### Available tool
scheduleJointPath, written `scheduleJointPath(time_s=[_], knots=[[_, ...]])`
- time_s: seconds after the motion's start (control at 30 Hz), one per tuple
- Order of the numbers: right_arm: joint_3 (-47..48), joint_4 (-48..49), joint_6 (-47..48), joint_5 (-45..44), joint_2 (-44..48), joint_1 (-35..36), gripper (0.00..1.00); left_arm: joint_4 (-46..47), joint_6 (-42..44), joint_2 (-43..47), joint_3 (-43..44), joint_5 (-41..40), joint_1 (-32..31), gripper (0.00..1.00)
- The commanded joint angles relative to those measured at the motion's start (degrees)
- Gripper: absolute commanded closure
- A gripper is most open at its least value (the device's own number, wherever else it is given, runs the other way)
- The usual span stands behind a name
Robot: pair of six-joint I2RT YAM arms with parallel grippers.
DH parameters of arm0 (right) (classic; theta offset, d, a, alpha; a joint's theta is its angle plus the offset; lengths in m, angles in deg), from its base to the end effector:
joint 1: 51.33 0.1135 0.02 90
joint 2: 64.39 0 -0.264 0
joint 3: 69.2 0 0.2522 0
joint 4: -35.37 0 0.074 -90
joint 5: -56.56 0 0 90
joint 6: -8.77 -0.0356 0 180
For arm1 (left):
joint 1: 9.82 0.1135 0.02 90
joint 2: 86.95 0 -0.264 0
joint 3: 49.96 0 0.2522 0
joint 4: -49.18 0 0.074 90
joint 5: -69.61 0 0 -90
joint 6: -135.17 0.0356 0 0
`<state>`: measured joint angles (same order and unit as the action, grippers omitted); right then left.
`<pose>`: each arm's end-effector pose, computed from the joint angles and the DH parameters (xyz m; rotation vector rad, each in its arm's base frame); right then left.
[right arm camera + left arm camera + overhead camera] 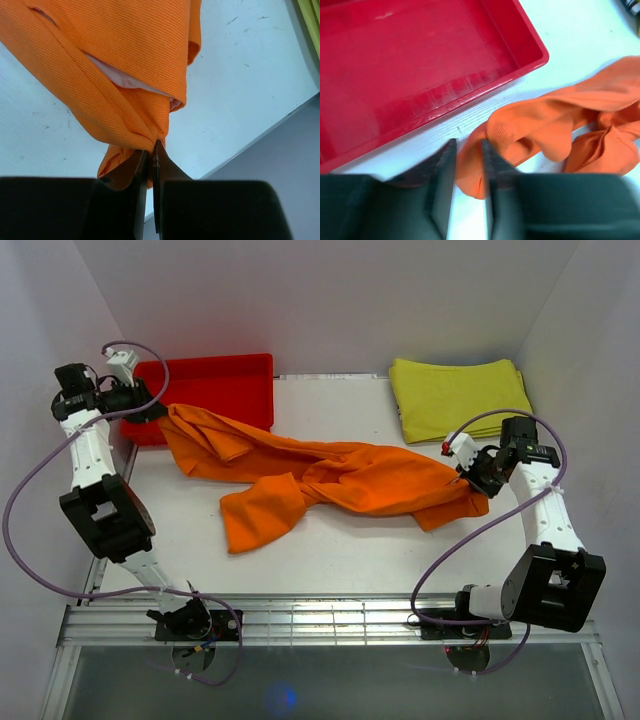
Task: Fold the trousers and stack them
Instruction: Flatten the trousers out
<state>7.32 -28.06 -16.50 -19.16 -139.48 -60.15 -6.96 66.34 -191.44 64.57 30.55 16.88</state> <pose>0.2535 -0.0304 0.2791 -1.2915 2.2602 -0.1273 0.3709 0.1556 0.3436 0.2944 2.0684 -0.5578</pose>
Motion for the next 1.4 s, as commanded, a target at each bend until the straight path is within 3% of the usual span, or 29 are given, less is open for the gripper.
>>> scheduleJointPath(time_s=[0.0,0.03,0.07,0.13,0.27,0.43,0.6,0.63,0.67,0.7,0.73,0.8,0.9,0.97,1.03,1.1,1.17,1.37], knots=[[-0.3,0.1,3.1,-1.0,1.5,-0.2,0.92,-7.6,13.6,3.1,-3.7,0.4,-4.4,0.59],[-0.3,-0.2,2.9,-1.2,1.4,-0.2,0.92,-7.6,15.3,5.6,-5.0,-0.5,-4.6,0.52],[-0.5,-0.7,2.6,-1.3,1.0,-0.2,0.92,-7.6,17.8,6.7,-5.9,0.2,-5.0,0.37],[-0.7,-1.6,2.5,-1.2,0.5,-0.2,0.92,-8.0,19.2,8.8,-7.9,0.5,-7.0,0.29],[-0.4,-2.2,1.6,-0.7,-0.3,-0.2,0.92,-11.8,25.7,12.8,-12.6,-1.5,-15.8,0.29],[-3.3,-3.2,2.4,-2.1,1.5,-0.2,0.92,-11.9,26.9,12.9,-21.8,-4.3,-29.1,0.28],[-5.2,-2.4,1.7,-1.4,3.2,-0.2,0.92,-10.5,20.2,1.4,-19.9,-6.3,-40.4,0.23],[-4.3,-2.3,0.7,-0.9,2.3,-0.2,0.92,-9.9,18.4,-1.0,-18.4,-8.3,-41.7,0.33],[-3.8,-2.2,0.3,-0.8,1.7,-0.2,0.92,-10.6,18.6,-2.1,-16.5,-10.4,-42.4,0.52],[-3.4,-1.9,0.2,-0.7,1.4,-0.2,0.92,-13.1,20.6,-1.9,-14.4,-11.1,-42.3,0.78],[-3.2,-1.8,0.3,-1.3,1.1,-0.2,0.92,-15.4,25.0,0.3,-13.4,-9.6,-40.3,1.0],[-3.9,-1.8,1.2,-2.2,1.3,-0.3,0.92,-22.5,31.9,4.5,-12.6,-7.5,-34.6,1.0],[-6.9,-1.9,3.7,-3.4,3.4,-0.8,0.92,-37.9,52.2,8.9,-13.7,-9.5,-19.1,1.0],[-7.8,-2.0,4.6,-3.6,4.1,-1.0,0.92,-38.0,55.0,11.1,-14.1,-9.5,-17.0,1.0],[-8.6,-2.0,5.2,-4.3,4.7,-1.5,0.92,-38.0,58.6,13.5,-15.0,-8.2,-9.8,1.0],[-10.2,-2.1,6.5,-5.1,5.6,-2.7,0.92,-38.1,67.4,17.9,-17.8,-10.8,-5.7,1.0],[-11.8,-2.1,8.1,-5.5,6.4,-4.4,0.92,-37.8,78.4,22.7,-26.0,-17.6,-3.3,1.0],[-13.5,-1.4,13.7,-6.8,4.9,-10.2,0.92,-27.9,84.8,24.0,-42.4,-26.8,7.5,1.0]])
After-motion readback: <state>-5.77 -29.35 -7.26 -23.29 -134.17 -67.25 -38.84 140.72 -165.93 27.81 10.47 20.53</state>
